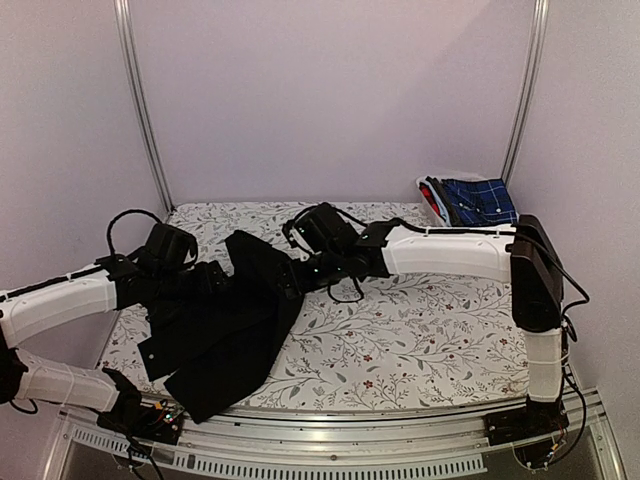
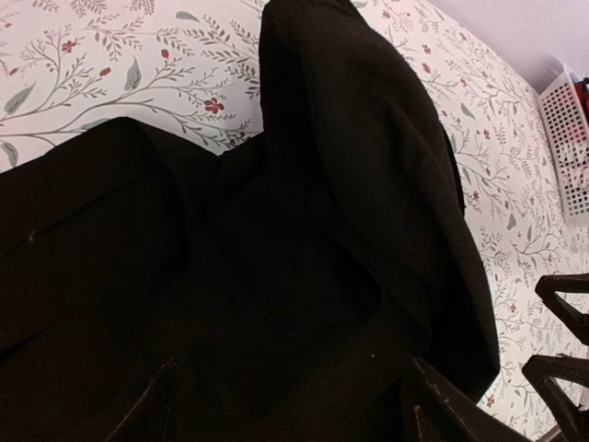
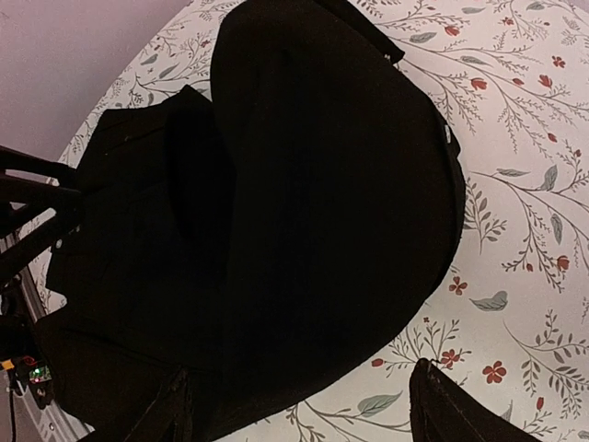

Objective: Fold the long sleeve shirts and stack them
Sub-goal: Move the bin to the corner of the board, then move the crumpled shirt to the center of the board.

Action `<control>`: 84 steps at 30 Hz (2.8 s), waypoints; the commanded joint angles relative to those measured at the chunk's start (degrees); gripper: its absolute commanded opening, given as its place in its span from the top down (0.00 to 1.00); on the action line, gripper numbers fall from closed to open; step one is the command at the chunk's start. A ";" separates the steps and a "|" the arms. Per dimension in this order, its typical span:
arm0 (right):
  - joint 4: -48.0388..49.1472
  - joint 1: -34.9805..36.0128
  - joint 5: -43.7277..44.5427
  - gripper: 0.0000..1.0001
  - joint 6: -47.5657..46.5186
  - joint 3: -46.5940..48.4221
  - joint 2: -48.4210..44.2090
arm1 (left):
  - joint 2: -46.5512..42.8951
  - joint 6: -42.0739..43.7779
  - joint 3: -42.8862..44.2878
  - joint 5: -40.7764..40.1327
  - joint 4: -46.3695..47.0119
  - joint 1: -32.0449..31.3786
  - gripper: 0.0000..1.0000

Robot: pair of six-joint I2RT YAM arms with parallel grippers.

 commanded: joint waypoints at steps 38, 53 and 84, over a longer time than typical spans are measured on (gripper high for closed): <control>-2.75 7.16 1.99 0.15 1.68 0.88 4.68 | 8.91 -3.96 -6.95 5.12 -1.33 -1.97 0.39; -0.86 -5.76 5.19 0.92 2.75 -11.73 -1.67 | 26.63 -4.33 7.63 14.78 8.43 -16.86 0.88; -2.33 -5.24 -1.65 0.41 2.83 -8.94 -2.08 | 7.73 -23.84 -6.41 11.53 17.21 -6.22 0.32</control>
